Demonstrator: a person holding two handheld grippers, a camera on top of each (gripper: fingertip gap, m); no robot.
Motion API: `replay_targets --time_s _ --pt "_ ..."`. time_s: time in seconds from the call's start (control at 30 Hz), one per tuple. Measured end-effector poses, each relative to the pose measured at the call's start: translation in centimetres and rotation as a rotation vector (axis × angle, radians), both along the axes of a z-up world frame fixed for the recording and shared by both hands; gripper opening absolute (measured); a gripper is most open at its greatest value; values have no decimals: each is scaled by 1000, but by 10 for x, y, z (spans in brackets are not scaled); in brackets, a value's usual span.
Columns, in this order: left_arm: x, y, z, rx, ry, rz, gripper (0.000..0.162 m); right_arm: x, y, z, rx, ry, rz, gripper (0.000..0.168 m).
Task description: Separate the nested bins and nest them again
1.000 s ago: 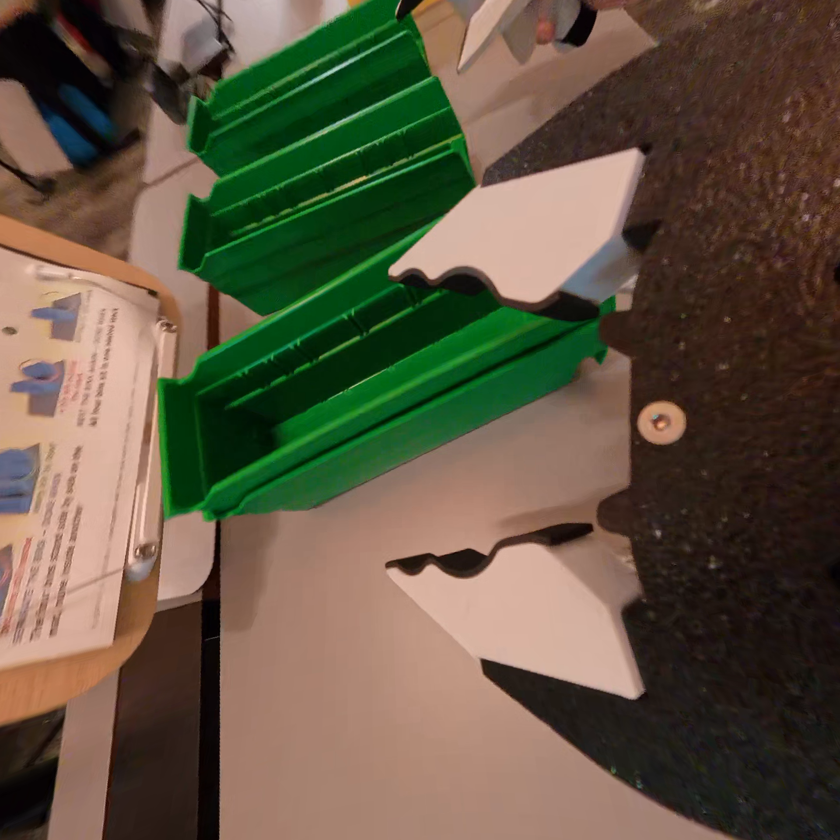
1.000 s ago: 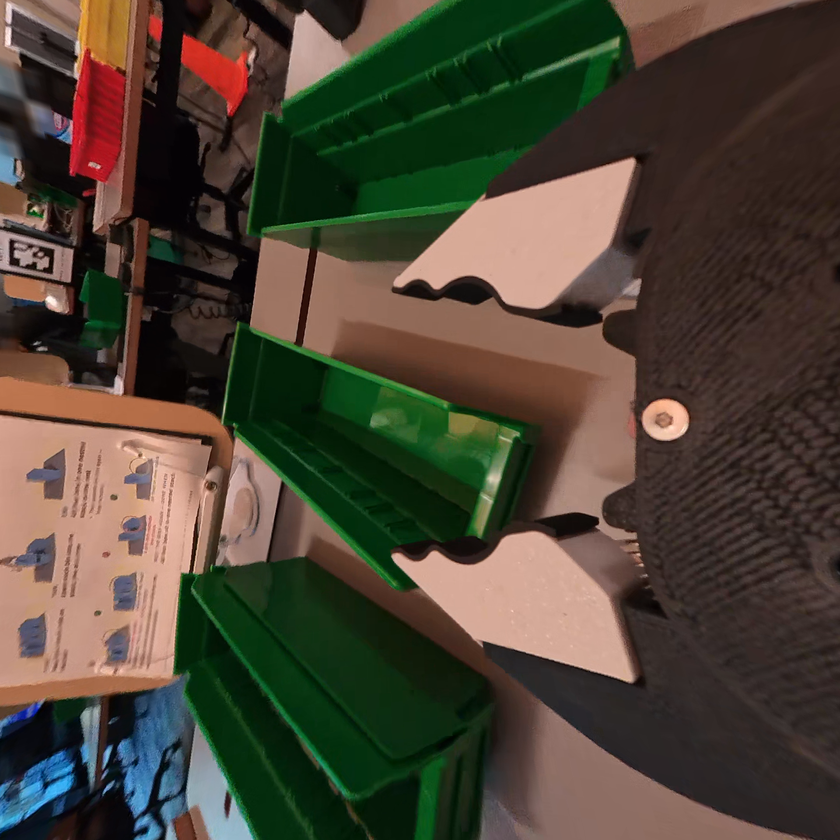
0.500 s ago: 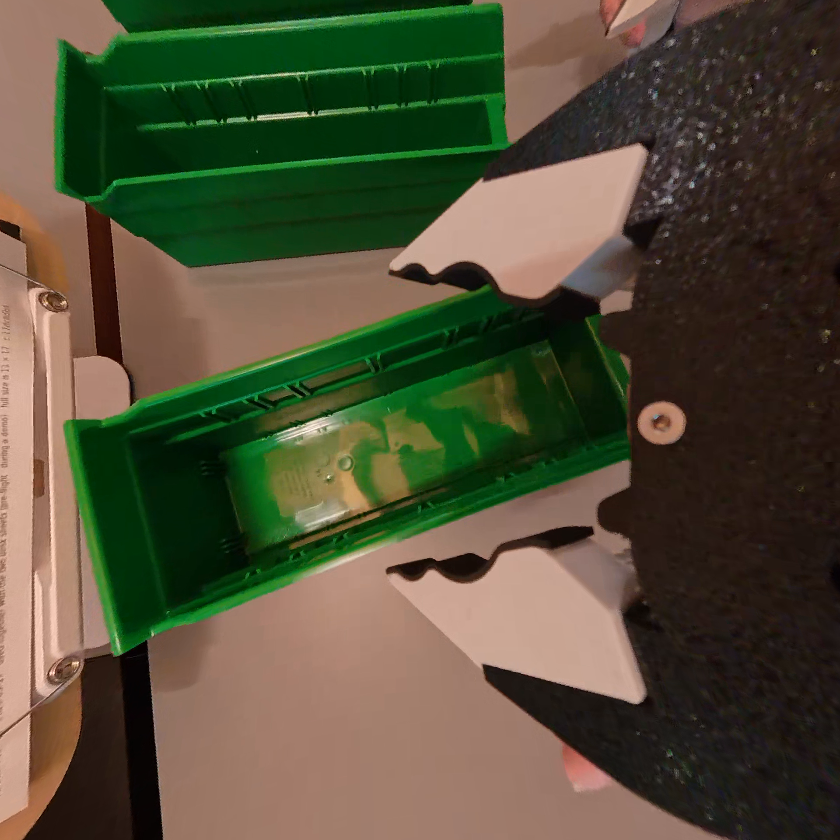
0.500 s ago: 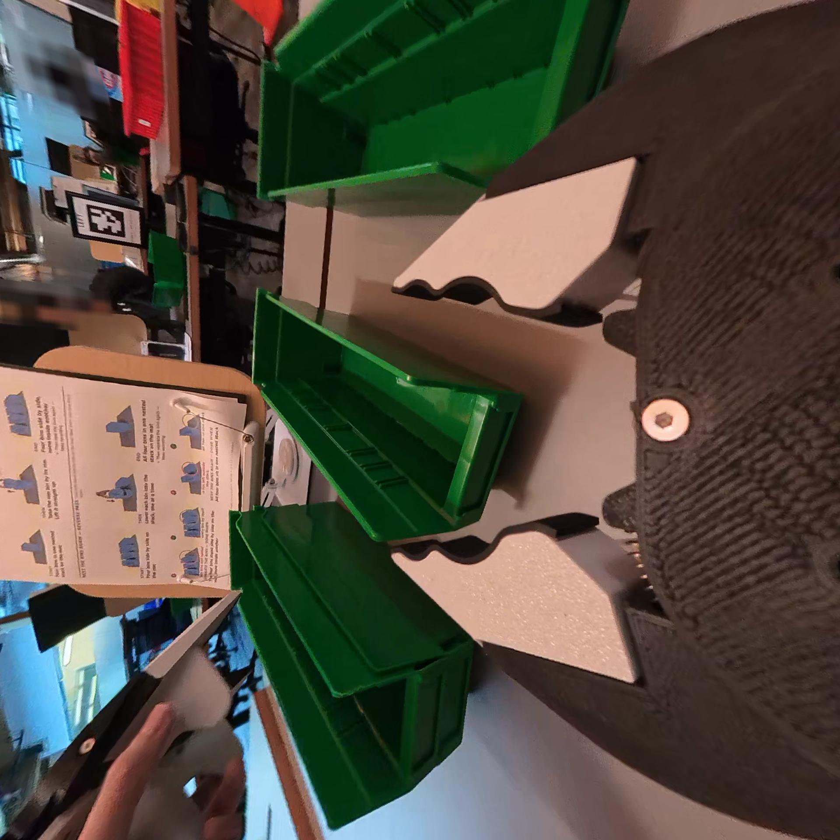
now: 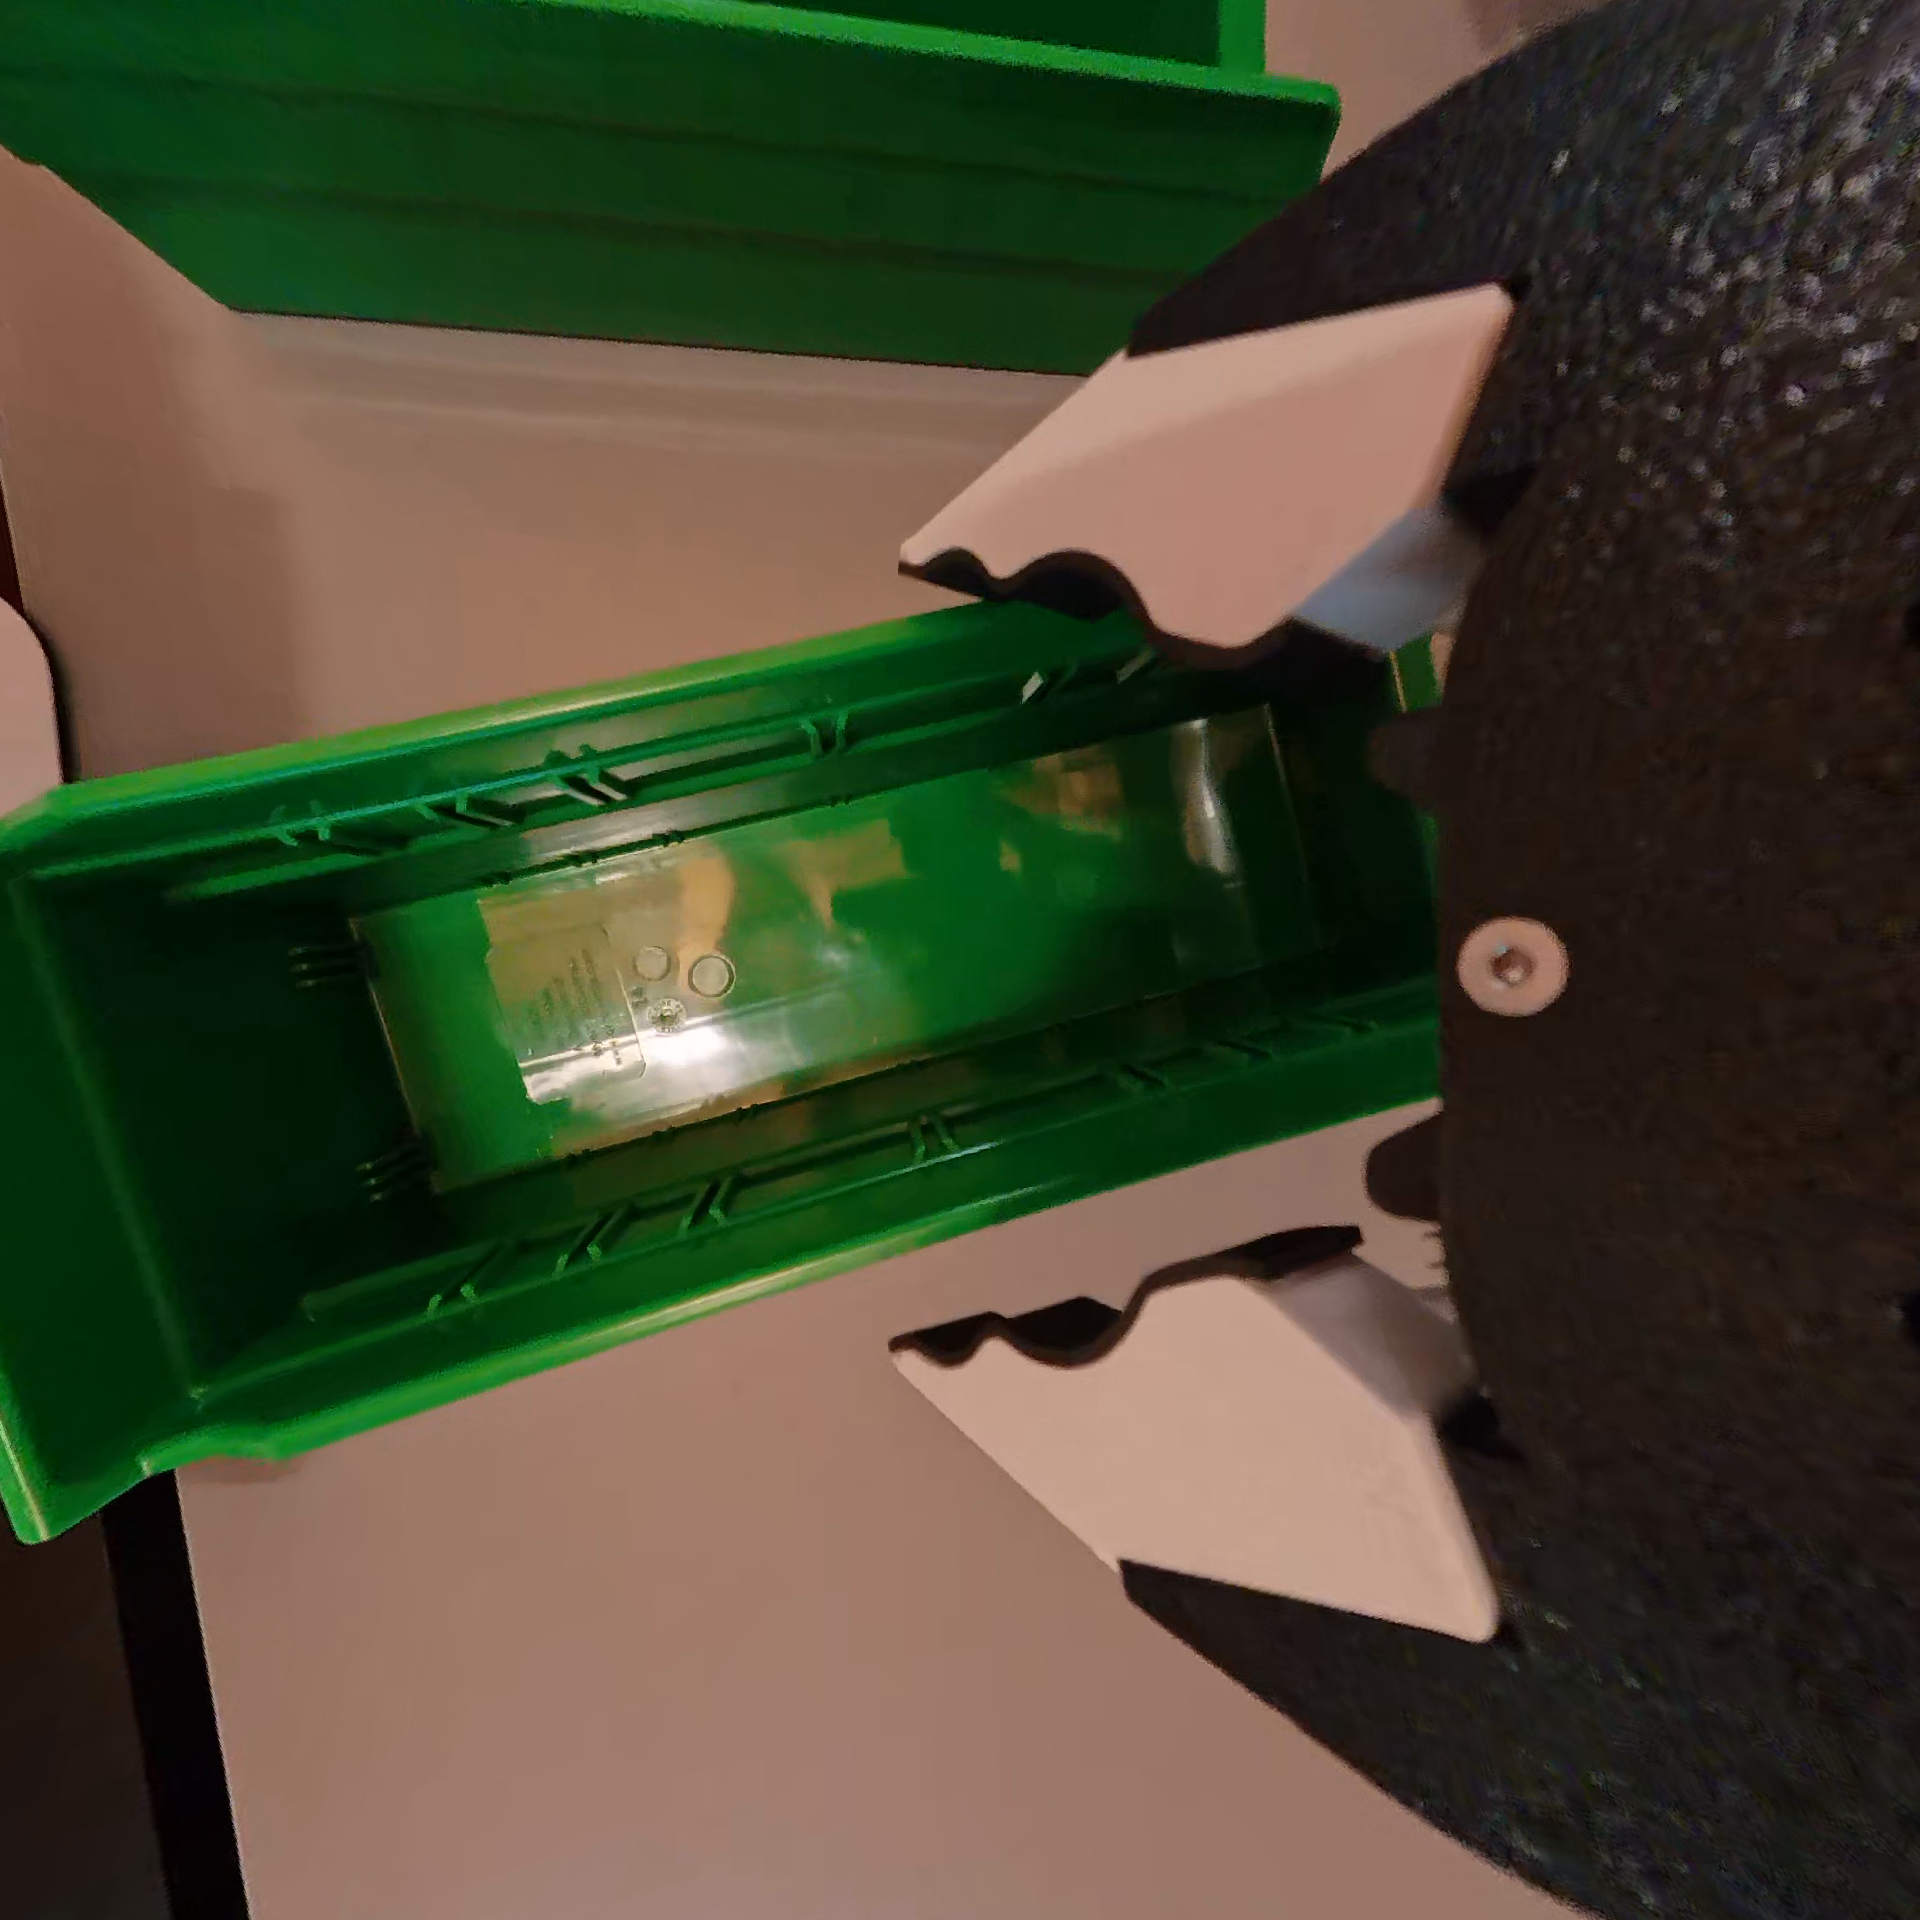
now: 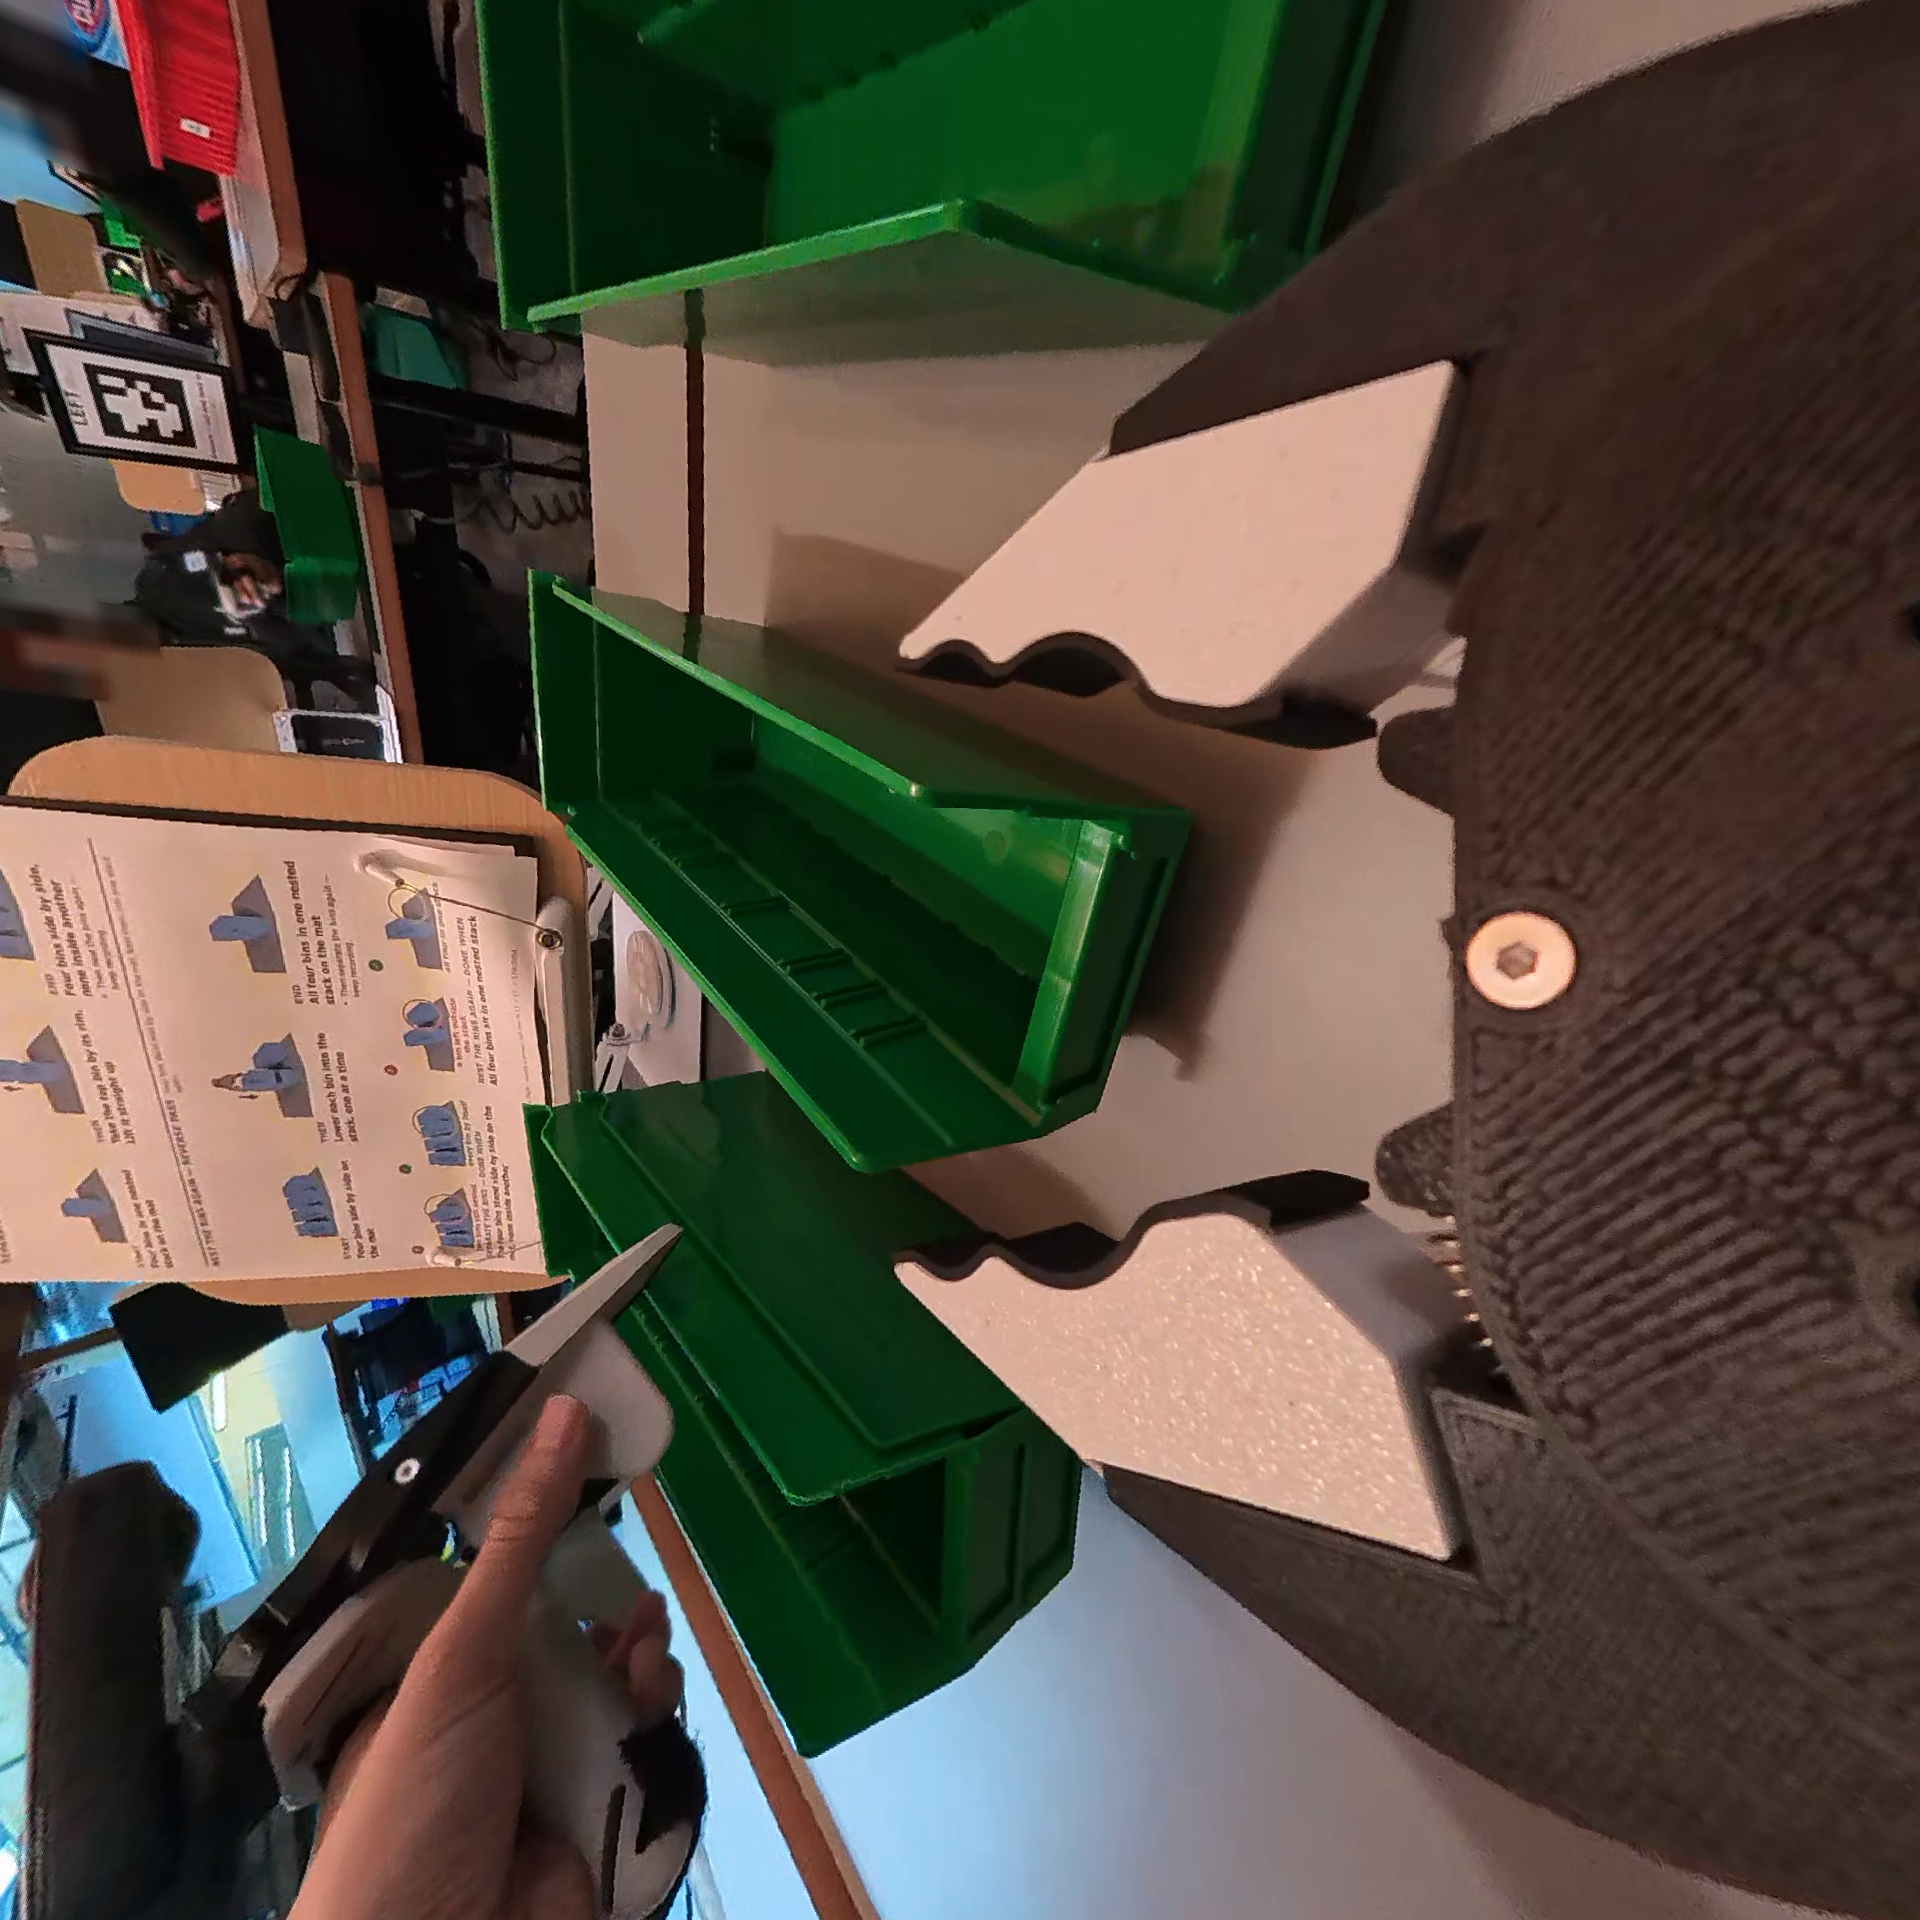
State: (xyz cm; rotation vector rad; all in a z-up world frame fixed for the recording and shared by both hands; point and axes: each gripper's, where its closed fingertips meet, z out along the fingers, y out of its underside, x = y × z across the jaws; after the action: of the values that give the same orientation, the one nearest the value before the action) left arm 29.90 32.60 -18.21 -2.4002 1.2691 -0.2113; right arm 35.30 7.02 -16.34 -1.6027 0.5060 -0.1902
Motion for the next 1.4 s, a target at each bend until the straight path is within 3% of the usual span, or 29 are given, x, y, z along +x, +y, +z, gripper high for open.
replay_targets --time_s 0.37,0.5,0.83,1.17,1.4 --pt "-2 0 -1 -11 26 -44 136 4 -3 -6 -51 9 -27 103" --pt "1 -5 -1 -50 32 -87 119 3 -3 -7 -59 8 -31 102" --pt "-6 -3 2 -83 85 -180 105 0 3 -15 -95 10 -23 103" --pt "-15 10 7 -42 72 -176 93 6 -2 -16 -116 -3 -47 102" --pt "-15 12 26 -51 2 -173 89 3 0 -18 -129 -7 -36 102"
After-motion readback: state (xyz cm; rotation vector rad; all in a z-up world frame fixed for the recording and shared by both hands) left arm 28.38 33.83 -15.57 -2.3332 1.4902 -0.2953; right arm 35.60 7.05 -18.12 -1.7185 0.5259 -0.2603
